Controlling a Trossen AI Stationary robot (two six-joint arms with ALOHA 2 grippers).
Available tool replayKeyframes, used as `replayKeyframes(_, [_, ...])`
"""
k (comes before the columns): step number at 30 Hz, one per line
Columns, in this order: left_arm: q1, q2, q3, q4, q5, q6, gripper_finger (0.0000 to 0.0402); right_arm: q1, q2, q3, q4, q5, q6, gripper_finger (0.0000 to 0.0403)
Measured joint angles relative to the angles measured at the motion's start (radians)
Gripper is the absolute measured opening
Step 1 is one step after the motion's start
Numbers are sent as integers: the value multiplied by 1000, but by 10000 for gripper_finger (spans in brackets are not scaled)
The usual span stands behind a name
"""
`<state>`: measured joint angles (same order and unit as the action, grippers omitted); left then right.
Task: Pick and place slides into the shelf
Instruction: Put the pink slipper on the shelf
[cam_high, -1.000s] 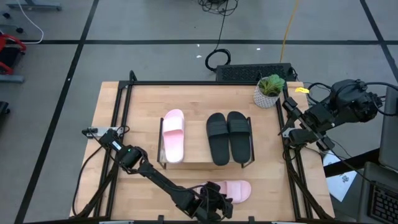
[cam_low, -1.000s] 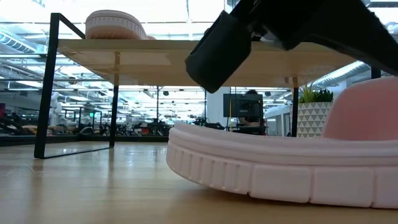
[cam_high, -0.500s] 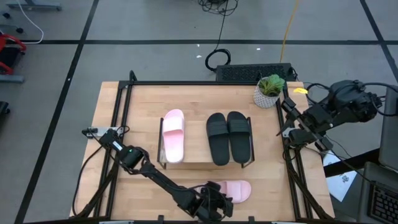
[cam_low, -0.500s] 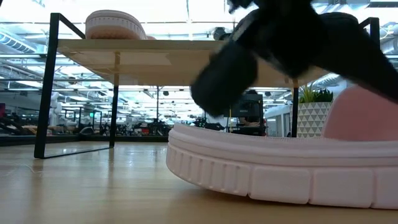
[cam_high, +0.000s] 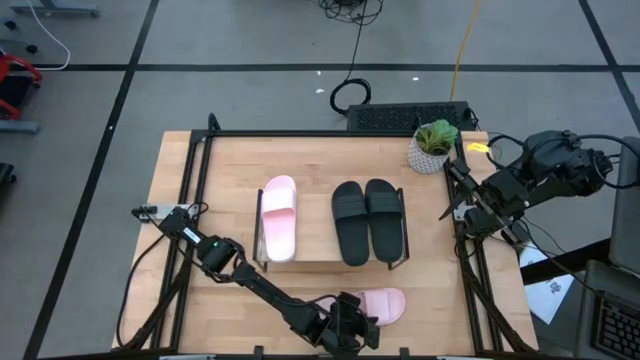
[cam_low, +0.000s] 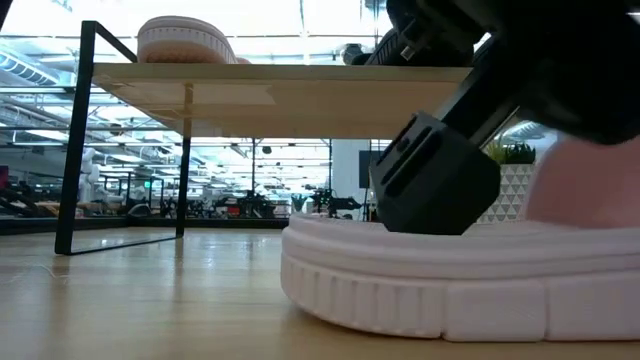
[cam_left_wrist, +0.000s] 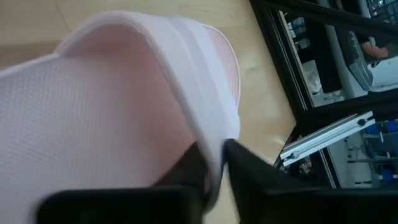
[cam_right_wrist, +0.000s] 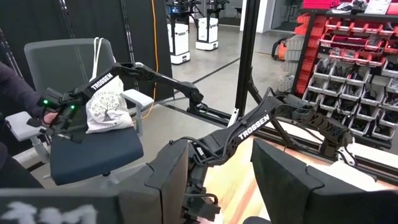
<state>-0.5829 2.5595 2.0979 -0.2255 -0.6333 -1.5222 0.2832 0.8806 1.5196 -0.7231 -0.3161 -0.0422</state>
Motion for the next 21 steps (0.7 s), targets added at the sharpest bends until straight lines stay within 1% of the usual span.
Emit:
replayKeyframes(1, [-2,0,1,2,-4,11,26,0,1,0,0,0,0,171])
replayKeyframes(2, [-6,0,7,0,-14,18,16,0,0,0,0,0,0,171])
replayKeyframes(7, [-29,0,67,-1,-33,30,5,0,-1,0,0,0,-4,171])
replayKeyframes(12, [-59,0,176,-100,-93,29,3,0,0,0,0,0,-4,171])
replayKeyframes(15, [-80,0,255,-153,-190,29,2,0,-1,0,0,0,-4,171])
replayKeyframes(16, [-88,-7,260,-154,-233,28,2,0,-1,0,1,0,-4,171])
replayKeyframes(18, [-107,-33,246,-134,-343,20,2,0,-1,0,9,-1,-4,171])
replayKeyframes(21, [-136,-68,255,-132,-549,29,1,0,0,0,32,-2,-4,171])
